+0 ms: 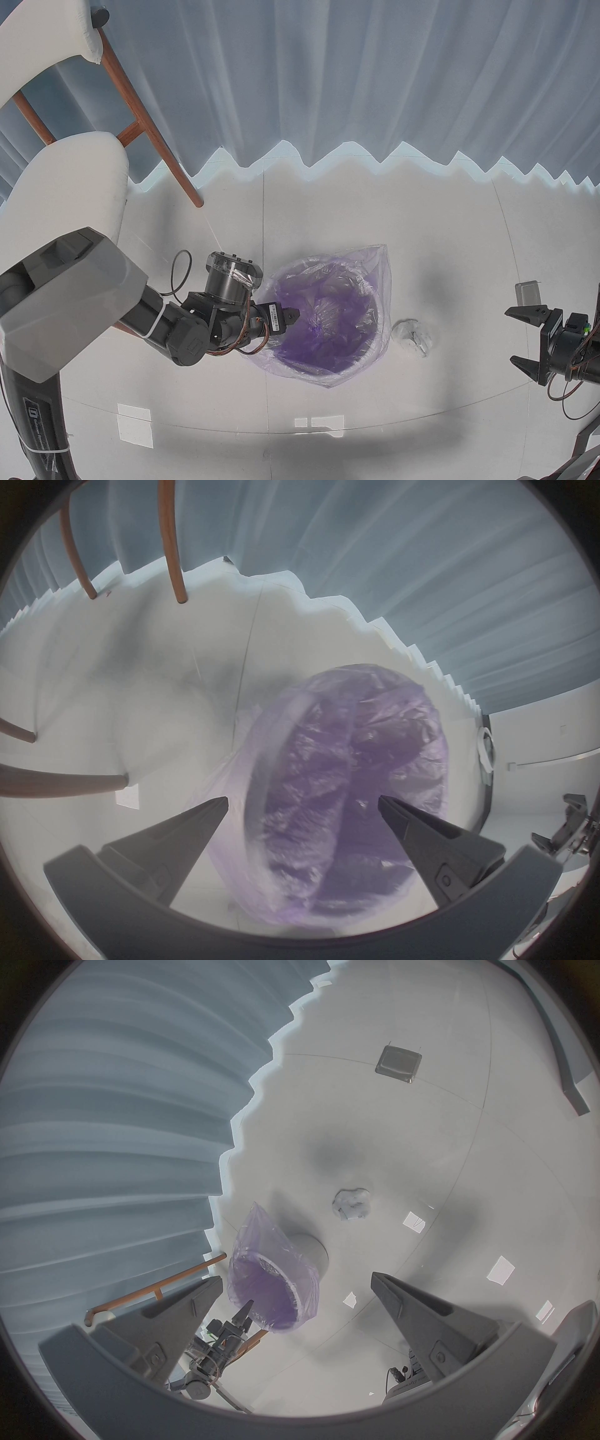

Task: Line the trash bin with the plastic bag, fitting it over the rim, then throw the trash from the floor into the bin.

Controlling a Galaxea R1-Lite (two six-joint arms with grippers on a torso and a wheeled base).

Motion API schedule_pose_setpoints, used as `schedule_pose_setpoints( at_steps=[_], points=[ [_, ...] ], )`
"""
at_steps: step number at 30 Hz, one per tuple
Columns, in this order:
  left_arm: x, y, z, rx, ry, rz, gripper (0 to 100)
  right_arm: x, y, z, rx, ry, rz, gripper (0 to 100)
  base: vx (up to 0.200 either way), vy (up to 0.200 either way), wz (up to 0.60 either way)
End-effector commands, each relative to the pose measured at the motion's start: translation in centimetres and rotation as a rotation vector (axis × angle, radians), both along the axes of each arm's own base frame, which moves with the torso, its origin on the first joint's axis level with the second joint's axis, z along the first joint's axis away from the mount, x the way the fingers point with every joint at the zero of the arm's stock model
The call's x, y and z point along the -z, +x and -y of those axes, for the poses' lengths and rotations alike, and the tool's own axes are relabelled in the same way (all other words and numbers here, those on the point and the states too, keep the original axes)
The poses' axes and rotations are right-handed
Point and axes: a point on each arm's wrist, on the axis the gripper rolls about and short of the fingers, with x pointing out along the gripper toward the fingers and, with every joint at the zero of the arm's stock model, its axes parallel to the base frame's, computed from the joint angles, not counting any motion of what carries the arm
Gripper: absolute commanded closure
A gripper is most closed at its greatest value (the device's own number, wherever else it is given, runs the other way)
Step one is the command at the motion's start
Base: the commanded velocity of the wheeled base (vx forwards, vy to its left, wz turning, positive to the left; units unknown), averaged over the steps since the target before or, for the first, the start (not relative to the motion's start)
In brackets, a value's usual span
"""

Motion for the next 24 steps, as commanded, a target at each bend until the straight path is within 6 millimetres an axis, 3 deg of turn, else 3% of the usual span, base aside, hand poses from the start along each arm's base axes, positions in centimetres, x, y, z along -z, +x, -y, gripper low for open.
schedule_pose_setpoints(
  at_steps=[1,9,10,14,19,24],
  points=[
    [2.2,0.8,0.3,-0.015,0.029,-0.031,0,0.1,-0.1,0.0,0.002,0.004,-0.006,0,0.0,0.0,0.0],
    [3.0,2.1,0.0,-0.051,0.043,-0.029,0,0.1,-0.1,0.0,0.002,0.004,-0.006,0,0.0,0.0,0.0],
    [3.1,2.2,0.0,-0.052,0.041,-0.028,100,0.1,-0.1,0.0,0.002,0.004,-0.005,0,0.0,0.0,0.0],
    [2.9,2.0,-0.1,-0.057,0.035,-0.026,100,0.2,-0.1,0.0,0.002,0.004,-0.006,0,0.0,0.0,0.0],
    [-0.1,1.1,-1.0,-0.089,-0.02,0.007,100,-0.4,-0.8,0.1,0.013,0.005,0.033,0,0.0,0.0,0.0],
    [-1.6,-0.9,-2.1,-0.111,-0.049,-0.002,100,-0.9,-2.1,0.7,0.044,0.005,0.08,0,0.0,0.0,0.0]
  ],
)
